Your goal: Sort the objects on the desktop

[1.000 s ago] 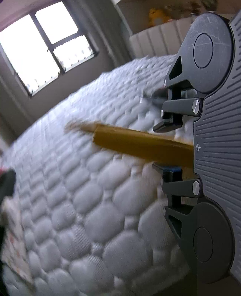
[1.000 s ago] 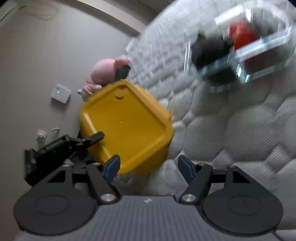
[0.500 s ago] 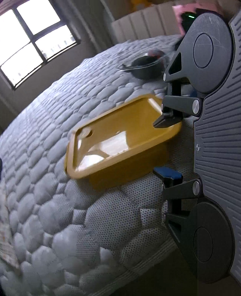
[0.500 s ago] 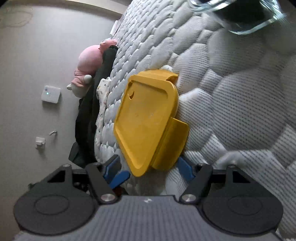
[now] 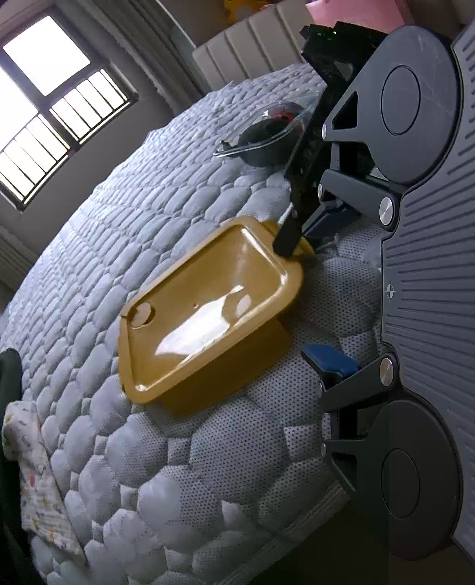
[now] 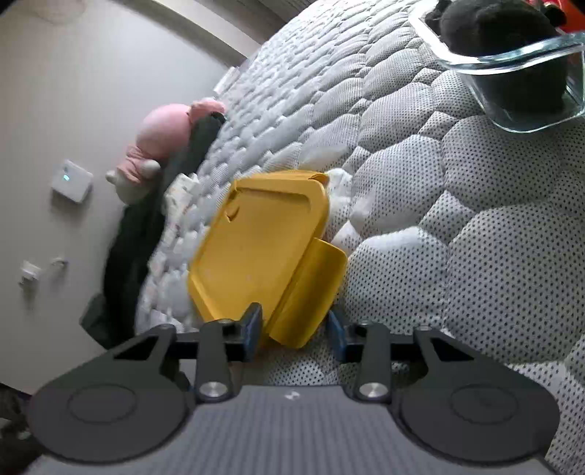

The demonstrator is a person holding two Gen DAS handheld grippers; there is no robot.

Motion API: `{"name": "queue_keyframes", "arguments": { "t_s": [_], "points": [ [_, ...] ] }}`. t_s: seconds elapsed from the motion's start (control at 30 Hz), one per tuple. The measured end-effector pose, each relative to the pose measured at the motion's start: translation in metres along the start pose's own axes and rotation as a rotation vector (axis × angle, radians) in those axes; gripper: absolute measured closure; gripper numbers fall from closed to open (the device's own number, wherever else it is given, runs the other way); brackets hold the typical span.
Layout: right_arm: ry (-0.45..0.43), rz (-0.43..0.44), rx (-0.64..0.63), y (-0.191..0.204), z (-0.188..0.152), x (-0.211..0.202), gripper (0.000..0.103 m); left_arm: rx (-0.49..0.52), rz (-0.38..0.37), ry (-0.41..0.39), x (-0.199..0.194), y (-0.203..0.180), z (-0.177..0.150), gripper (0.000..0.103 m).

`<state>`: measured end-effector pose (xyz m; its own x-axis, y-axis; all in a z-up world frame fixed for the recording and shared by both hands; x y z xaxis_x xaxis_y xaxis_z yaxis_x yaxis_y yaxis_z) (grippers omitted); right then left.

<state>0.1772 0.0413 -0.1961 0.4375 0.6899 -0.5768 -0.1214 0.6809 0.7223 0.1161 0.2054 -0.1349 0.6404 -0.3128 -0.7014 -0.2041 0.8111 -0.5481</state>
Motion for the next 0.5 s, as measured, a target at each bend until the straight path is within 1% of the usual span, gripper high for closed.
{"name": "queue_keyframes", "arguments": {
  "t_s": [0.03,0.07,0.1,0.17,0.23,0.27,0.33,0.4,0.47,0.5],
  "points": [
    [-0.003,0.013,0.008,-0.003,0.003,-0.006,0.078,0.002,-0.003,0.001,0.000,-0.001,-0.001,0.032],
    [-0.010,0.021,0.012,-0.006,0.005,-0.012,0.090,0.003,-0.007,0.003,0.000,-0.003,-0.001,0.029],
    [-0.034,0.002,0.001,-0.011,0.010,-0.021,0.103,0.005,-0.015,0.006,-0.001,-0.005,-0.003,0.026],
    [-0.089,-0.037,-0.021,-0.021,0.020,-0.043,0.103,0.011,-0.040,0.015,-0.004,-0.009,-0.007,0.025],
    [-0.111,-0.027,0.012,-0.036,0.027,-0.062,0.103,0.025,-0.062,0.030,-0.002,-0.017,-0.011,0.025],
    [-0.094,-0.002,0.043,-0.042,0.026,-0.069,0.101,0.030,-0.071,0.035,-0.001,-0.020,-0.013,0.025],
    [-0.058,0.052,0.108,-0.055,0.026,-0.082,0.090,0.023,-0.072,0.031,0.002,-0.024,-0.013,0.025],
    [-0.034,0.163,0.173,-0.053,0.019,-0.084,0.068,0.009,-0.059,0.013,0.000,-0.025,-0.011,0.025],
    [-0.004,0.217,0.177,-0.035,0.012,-0.070,0.063,0.049,-0.048,0.001,-0.006,-0.030,-0.011,0.025],
    [0.020,0.231,0.161,-0.024,0.008,-0.060,0.063,0.078,-0.044,-0.004,-0.009,-0.033,-0.012,0.025]
  ]
}}
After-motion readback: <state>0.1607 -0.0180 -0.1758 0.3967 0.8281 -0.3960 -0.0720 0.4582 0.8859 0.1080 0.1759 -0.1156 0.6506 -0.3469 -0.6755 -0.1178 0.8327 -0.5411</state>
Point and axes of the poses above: each gripper's, at about its wrist camera, not at the fingertips, and x roughly the way its jaws point, y to its left, z to its top, the point moved 9 cm from there along x, roughly the way its jaws point, and after that the axes turned 1 degree about -x, right-handed, at the moved point
